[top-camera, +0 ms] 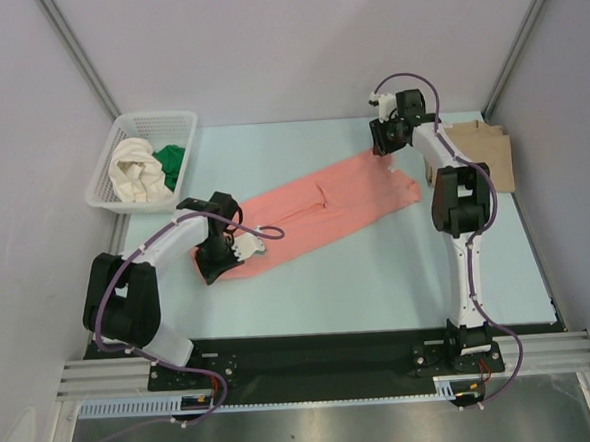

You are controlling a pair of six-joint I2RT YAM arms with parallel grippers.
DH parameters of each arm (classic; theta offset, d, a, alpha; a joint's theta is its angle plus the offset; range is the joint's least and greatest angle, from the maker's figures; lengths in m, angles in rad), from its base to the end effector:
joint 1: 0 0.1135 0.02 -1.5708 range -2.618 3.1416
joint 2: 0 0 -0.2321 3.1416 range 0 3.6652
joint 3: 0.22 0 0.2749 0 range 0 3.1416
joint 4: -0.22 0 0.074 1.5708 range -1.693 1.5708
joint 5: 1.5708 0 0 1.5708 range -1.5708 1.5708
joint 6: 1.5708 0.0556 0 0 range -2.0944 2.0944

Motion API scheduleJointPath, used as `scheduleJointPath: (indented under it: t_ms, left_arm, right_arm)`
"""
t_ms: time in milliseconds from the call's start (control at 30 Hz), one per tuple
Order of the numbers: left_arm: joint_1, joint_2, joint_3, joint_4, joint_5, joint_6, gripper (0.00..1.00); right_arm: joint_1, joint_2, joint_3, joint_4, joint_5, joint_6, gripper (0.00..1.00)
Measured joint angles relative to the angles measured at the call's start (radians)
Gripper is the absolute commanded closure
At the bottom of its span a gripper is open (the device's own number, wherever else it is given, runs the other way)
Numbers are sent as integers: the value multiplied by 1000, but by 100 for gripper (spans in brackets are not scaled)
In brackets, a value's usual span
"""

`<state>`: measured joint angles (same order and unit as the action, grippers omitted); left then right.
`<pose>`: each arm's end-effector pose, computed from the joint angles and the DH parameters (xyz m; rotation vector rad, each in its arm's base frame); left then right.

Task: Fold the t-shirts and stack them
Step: Fold the tshirt

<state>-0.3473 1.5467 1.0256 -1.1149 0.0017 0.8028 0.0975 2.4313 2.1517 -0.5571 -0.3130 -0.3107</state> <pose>0.2524 -0.0915 0.1347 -1.6742 -2.5833 0.0252 0.5511 0.0711 0.1543 -0.6206 2.2895 0.2746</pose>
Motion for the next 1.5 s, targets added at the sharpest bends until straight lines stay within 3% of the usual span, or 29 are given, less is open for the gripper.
scheduleJointPath:
  t_ms: [833,1000,1100,1200,1500]
  left_arm:
    - [-10,27,19,-8,14,-40,100]
    - [-16,33,40,-26,26,-55,100]
    - [-31,30,50,-49,27,-66,100]
    - [-61,21,61,-78,29,-80,100]
    - [-295,-18,69,-152,85,-116,100]
  right_arm:
    - [-18,72,8,14,98,-31,60]
    - [-9,126,96,11,116,-31,61]
    - [0,210,245,-14,127,-31,61]
    - [10,301,393,-12,133,-30,61]
    - [42,365,476,48,152,-30,59]
